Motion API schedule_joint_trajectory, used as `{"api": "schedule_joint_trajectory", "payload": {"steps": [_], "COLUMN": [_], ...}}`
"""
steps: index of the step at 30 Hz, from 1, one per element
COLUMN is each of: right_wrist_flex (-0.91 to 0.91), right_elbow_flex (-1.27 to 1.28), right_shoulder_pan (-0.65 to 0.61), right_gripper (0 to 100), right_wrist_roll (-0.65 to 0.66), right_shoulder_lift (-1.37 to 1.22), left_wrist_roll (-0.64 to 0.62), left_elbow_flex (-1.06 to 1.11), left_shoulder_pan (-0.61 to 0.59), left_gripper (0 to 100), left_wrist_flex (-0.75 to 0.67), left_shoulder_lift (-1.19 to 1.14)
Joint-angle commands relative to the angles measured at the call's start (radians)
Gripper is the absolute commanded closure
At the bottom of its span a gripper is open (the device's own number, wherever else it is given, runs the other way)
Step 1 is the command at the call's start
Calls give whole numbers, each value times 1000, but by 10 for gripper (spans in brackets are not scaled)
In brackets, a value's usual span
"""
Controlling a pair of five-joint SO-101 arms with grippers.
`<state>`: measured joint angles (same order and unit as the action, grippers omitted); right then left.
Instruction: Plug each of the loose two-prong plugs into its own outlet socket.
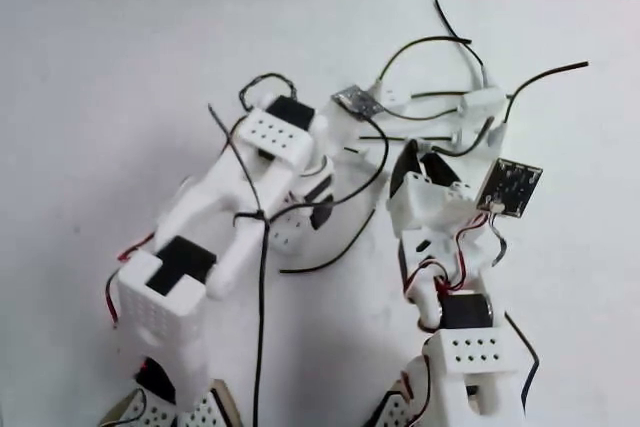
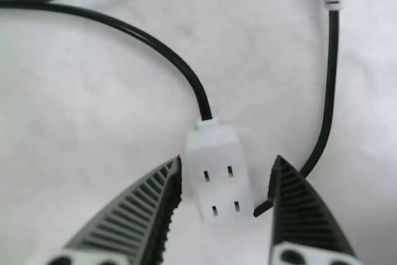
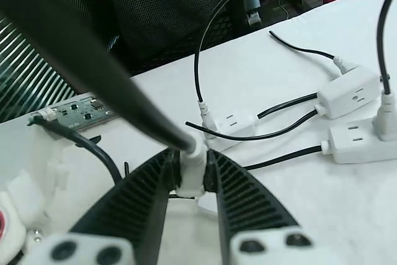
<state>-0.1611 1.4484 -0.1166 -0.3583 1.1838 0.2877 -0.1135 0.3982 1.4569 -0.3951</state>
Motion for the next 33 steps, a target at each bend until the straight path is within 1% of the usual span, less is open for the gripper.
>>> {"api": "schedule_joint_trajectory", "payload": {"steps": [1, 4, 7, 12, 15, 19, 23, 25, 29, 31, 33], "right_wrist_flex": [21, 21, 21, 21, 21, 21, 21, 16, 13, 13, 13], "right_elbow_flex": [-25, -25, -25, -25, -25, -25, -25, -25, -6, 6, 17], "right_shoulder_pan": [1, 1, 1, 1, 1, -2, -5, -16, -91, -139, -163], "right_gripper": [981, 981, 981, 981, 981, 981, 981, 981, 981, 981, 981], "right_wrist_roll": [11, 11, 11, 11, 11, 11, 18, 71, 152, 207, 252], "right_shoulder_lift": [12, 12, 12, 12, 12, 12, 10, 10, 10, 10, 10], "left_wrist_roll": [-8, -9, -9, -8, -8, -12, -12, -14, -15, -12, -9], "left_elbow_flex": [-75, -75, -55, 31, 107, 262, 483, 606, 838, 937, 1017], "left_shoulder_pan": [-15, -30, -41, -42, -58, -117, -209, -268, -400, -453, -464], "left_gripper": [771, 771, 771, 768, 771, 771, 771, 768, 767, 766, 766], "left_wrist_flex": [38, 48, 54, 51, 20, -75, -209, -285, -419, -454, -466], "left_shoulder_lift": [21, 82, 199, 401, 504, 659, 852, 955, 1145, 1231, 1311]}}
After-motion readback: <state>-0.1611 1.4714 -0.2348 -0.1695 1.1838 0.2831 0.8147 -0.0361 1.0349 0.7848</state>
